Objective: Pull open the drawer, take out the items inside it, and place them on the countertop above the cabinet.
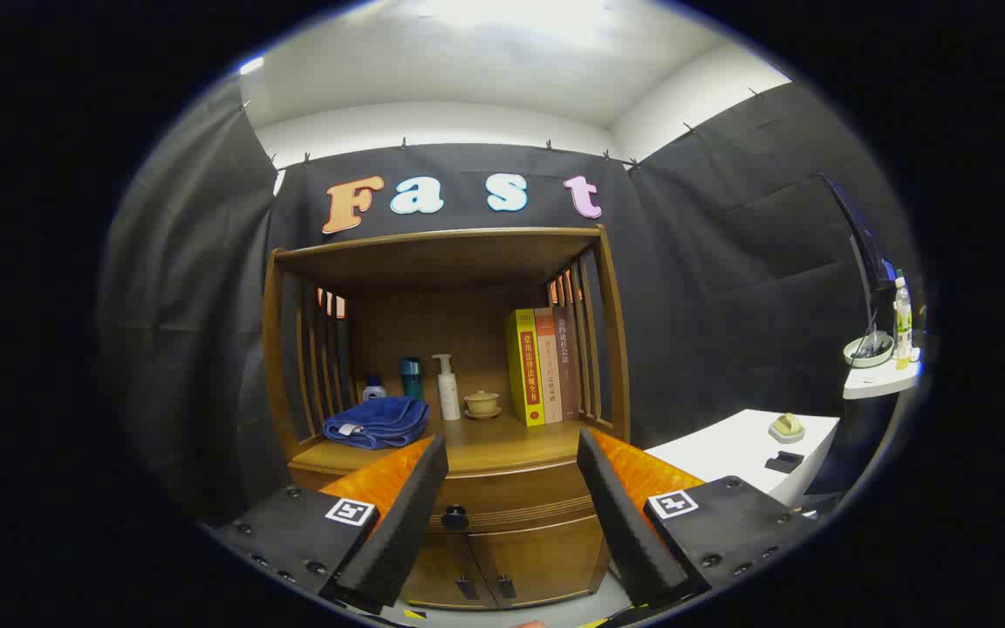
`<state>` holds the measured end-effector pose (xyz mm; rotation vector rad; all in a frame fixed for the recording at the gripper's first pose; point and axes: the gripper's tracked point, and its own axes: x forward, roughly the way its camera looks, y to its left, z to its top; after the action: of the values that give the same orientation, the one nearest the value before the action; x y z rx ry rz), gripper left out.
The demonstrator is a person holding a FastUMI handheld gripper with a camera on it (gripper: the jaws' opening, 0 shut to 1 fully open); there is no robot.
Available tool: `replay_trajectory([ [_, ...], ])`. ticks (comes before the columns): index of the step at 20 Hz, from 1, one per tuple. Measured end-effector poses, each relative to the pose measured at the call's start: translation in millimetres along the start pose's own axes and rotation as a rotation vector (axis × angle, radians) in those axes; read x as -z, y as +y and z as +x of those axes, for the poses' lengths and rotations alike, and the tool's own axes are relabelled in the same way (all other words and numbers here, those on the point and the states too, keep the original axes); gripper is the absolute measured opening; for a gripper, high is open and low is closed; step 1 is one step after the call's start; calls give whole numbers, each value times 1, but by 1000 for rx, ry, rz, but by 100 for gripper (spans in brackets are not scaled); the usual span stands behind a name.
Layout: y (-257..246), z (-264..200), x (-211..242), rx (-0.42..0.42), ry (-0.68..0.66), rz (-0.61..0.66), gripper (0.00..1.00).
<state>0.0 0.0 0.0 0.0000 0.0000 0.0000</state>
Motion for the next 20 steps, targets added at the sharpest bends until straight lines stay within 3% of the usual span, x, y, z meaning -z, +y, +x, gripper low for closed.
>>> replay_trajectory([
  [20, 2, -2, 4, -3, -1, -2, 98],
])
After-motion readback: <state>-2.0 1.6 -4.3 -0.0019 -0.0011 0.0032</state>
